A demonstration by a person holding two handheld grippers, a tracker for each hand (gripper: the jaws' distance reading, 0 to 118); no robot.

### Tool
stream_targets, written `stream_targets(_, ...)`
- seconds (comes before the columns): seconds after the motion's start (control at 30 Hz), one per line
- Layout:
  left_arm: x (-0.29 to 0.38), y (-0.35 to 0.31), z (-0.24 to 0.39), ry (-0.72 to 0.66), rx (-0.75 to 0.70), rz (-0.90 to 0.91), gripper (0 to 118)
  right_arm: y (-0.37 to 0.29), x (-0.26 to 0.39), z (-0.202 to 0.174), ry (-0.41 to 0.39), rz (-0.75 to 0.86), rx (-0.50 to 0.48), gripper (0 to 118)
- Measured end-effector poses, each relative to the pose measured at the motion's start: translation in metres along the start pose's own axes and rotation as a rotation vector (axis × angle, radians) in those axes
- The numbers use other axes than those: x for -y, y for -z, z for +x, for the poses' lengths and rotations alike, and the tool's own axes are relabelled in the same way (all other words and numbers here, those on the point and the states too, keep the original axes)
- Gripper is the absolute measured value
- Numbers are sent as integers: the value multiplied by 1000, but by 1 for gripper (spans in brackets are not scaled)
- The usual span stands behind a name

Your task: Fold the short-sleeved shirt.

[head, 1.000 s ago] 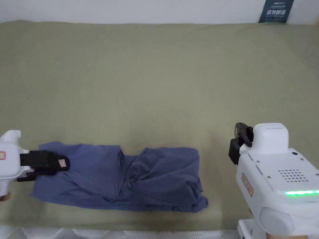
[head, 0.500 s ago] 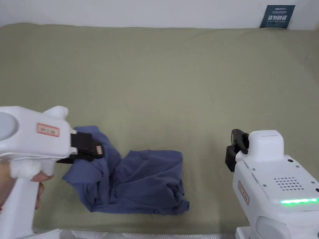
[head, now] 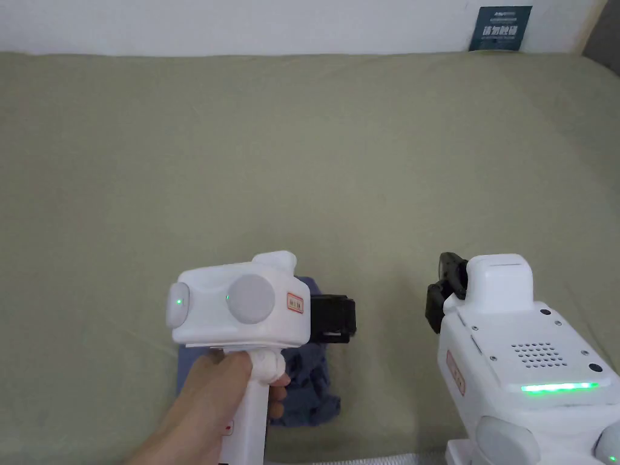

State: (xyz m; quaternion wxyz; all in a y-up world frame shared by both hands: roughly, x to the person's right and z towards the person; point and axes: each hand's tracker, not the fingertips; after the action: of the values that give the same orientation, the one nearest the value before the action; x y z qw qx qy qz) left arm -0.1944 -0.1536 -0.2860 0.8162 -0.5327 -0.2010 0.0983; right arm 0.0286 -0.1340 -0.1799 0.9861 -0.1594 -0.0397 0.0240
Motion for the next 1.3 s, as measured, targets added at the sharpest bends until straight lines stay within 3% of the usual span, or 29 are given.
stream_targets(0.07, 0, -19, -10, -5, 51, 78, 112, 0, 1, 1, -3, -1, 4, 0)
stream_targets(0.13, -1, -45, -23, -55, 106, 118, 96, 0, 1, 1, -4, -2, 4, 0)
stream_targets(0.17, -1, -57, -37, -91, 179, 153, 77, 0, 1, 1, -2, -2, 3, 0)
stream_targets(0.2, -1, -65, -51, -131, 233, 161, 35, 0, 1, 0, -1, -3, 3, 0)
stream_targets(0.23, 0, -71, -67, -186, 293, 161, 4, 1, 2, -1, 1, -4, 2, 0)
stream_targets(0.33, 3, -71, -100, -221, 350, 140, 2, 2, 3, -4, 9, -11, -7, 0)
stream_targets(0.53, 29, -16, -83, -261, 529, -49, 2, 6, 7, -12, 4, -32, -21, 0)
stream_targets(0.8, 57, 60, -90, -206, 463, -141, 1, 4, 12, -12, -22, -57, -29, 0)
stream_targets(1.07, 40, 5, -94, -209, 495, -45, 1, 1, 10, -18, -4, -68, -68, 0)
stream_targets(1.2, 36, -42, -112, -188, 442, 24, 1, 9, 2, -26, 95, -140, -304, 0)
stream_targets(1.3, 39, -70, -134, -188, 386, 72, 1, 33, 1, -35, 251, -312, -597, 0)
